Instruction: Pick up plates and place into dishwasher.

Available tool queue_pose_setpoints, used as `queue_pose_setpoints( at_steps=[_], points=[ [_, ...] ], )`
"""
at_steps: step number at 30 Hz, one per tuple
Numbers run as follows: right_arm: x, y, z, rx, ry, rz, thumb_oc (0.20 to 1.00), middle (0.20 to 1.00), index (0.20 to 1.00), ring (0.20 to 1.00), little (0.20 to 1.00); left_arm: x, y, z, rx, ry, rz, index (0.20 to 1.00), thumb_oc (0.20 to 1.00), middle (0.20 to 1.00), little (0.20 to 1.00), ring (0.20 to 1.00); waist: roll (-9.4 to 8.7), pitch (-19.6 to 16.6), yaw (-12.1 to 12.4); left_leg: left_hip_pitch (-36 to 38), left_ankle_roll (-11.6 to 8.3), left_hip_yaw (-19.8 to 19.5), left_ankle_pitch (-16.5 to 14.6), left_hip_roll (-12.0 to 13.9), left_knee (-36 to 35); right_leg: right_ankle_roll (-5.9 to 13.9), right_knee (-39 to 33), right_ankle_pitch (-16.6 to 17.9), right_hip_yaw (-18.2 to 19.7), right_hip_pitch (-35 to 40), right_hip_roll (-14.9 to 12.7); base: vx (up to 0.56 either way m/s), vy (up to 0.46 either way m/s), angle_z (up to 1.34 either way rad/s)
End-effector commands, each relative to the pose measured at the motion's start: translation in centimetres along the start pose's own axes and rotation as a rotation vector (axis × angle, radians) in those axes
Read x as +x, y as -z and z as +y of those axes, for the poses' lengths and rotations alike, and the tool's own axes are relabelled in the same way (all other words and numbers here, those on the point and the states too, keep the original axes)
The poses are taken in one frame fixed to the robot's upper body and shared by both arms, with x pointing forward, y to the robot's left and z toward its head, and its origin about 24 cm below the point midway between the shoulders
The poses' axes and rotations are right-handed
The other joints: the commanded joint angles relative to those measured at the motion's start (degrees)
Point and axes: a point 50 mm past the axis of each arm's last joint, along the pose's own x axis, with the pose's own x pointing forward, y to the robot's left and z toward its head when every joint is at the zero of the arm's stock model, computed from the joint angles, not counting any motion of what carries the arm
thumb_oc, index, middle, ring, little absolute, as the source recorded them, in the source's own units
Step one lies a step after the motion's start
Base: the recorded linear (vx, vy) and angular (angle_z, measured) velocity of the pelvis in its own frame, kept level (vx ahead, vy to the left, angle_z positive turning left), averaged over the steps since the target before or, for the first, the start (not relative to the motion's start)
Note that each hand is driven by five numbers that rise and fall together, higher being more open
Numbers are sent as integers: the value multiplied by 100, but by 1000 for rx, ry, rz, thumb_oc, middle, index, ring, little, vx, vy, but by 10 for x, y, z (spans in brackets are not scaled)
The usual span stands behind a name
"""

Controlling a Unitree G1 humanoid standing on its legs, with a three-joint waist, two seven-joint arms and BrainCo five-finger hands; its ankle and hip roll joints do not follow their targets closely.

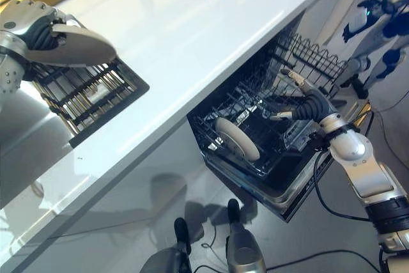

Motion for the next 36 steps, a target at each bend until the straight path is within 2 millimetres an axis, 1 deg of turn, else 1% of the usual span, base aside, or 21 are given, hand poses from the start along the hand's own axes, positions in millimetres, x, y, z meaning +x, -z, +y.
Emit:
queue_pose_setpoints(
  at_steps=[1,2,4,5,7,9,10,14,15,16,18,22,23,25,30,35,36],
  points=[
    [2,-31,-4,65,55,-209,1000,1000,1000,1000,1000,-6,-19,8,-267,-240,-71,200,200,200,200,200,-3,-759,318,27,48,58,-660,-203,48,625,40,-801,-115,339,-245,79,-102,8],
    [6,-34,0,77,48,-219,1000,1000,1000,1000,1000,-9,-23,4,-296,-248,-83,200,200,200,200,200,10,-800,325,69,48,49,-674,-200,48,621,39,-819,-121,388,-244,69,-101,5],
    [15,-44,11,132,40,-270,1000,1000,1000,1000,1000,-13,-47,-6,-408,-282,-157,200,200,200,200,200,-5,-976,445,194,50,-2,-724,-191,48,603,36,-881,-160,546,-248,71,-100,7],
    [17,-47,14,138,38,-284,1000,1000,1000,1000,1000,-15,-51,-8,-432,-293,-173,200,200,200,200,200,-4,-1007,461,223,50,-9,-737,-188,48,598,36,-896,-176,579,-250,69,-103,9],
    [28,-56,27,193,22,-313,1000,1000,1000,1000,1000,-21,-76,-15,-528,-308,-244,200,200,200,200,200,-34,-1195,607,335,58,-63,-780,-183,48,589,31,-948,-231,724,-251,74,-121,7],
    [33,-62,34,224,6,-332,1000,1000,1000,1000,1000,-24,-89,-18,-588,-311,-283,200,200,200,200,200,-53,-1273,670,391,60,-91,-801,-173,48,588,27,-976,-270,801,-255,48,-106,11],
    [35,-66,38,247,-4,-347,1000,1000,1000,1000,1000,-27,-100,-21,-626,-301,-318,200,200,200,200,200,-71,-1329,723,427,63,-112,-812,-164,48,586,28,-992,-301,845,-258,37,-110,19],
    [46,-80,46,316,-20,-391,1000,1000,1000,1000,1000,-33,-128,-27,-728,-260,-403,200,200,200,200,200,-114,-1443,839,524,70,-180,-853,-150,48,565,21,-1050,-377,982,-244,28,-102,14],
    [50,-86,49,344,-29,-406,1000,1000,1000,1000,1000,-34,-138,-30,-763,-235,-436,200,200,200,200,200,-129,-1476,875,556,80,-208,-868,-150,48,556,21,-1066,-391,1022,-232,25,-86,11],
    [52,-88,50,354,-29,-412,1000,1000,1000,1000,1000,-35,-142,-30,-776,-229,-451,200,200,200,200,200,-134,-1485,885,568,82,-218,-872,-148,48,553,21,-1071,-397,1038,-230,23,-82,11],
    [58,-94,53,384,-35,-417,1000,1000,1000,1000,1000,-37,-157,-31,-814,-199,-501,200,200,200,200,200,-150,-1526,931,604,90,-259,-883,-145,48,544,21,-1089,-416,1088,-220,22,-64,12],
    [69,-97,56,405,-25,-399,1000,1000,1000,1000,1000,-38,-175,-31,-865,-153,-565,200,200,200,200,200,-170,-1573,989,646,94,-293,-892,-127,48,534,21,-1105,-452,1147,-211,21,-46,7],
    [72,-95,56,405,-14,-388,1000,1000,1000,1000,1000,-40,-182,-32,-879,-121,-590,200,200,200,200,200,-181,-1591,1015,664,101,-310,-896,-124,48,527,21,-1105,-469,1168,-205,13,-37,2],
    [75,-94,55,406,-4,-380,1000,1000,1000,1000,1000,-41,-188,-33,-893,-89,-612,200,200,200,200,200,-192,-1600,1042,678,108,-332,-896,-123,48,521,21,-1108,-485,1190,-201,8,-20,1],
    [82,-94,50,430,17,-371,1000,1000,1000,1000,1000,-46,-196,-37,-931,-29,-651,200,200,200,200,200,-210,-1626,1091,698,118,-359,-902,-111,48,511,21,-1109,-501,1212,-196,0,0,0],
    [88,-100,49,523,0,-395,1000,1000,1000,1000,1000,-49,-205,-39,-974,19,-687,200,200,200,200,200,-215,-1643,1148,699,125,-404,-906,-108,48,501,21,-1117,-512,1227,-197,0,0,0],
    [89,-101,49,534,-10,-401,517,517,517,517,517,-49,-207,-39,-978,23,-692,200,200,200,200,200,-217,-1645,1156,699,126,-410,-908,-108,48,500,21,-1119,-515,1228,-198,10,-6,4]
  ],
)
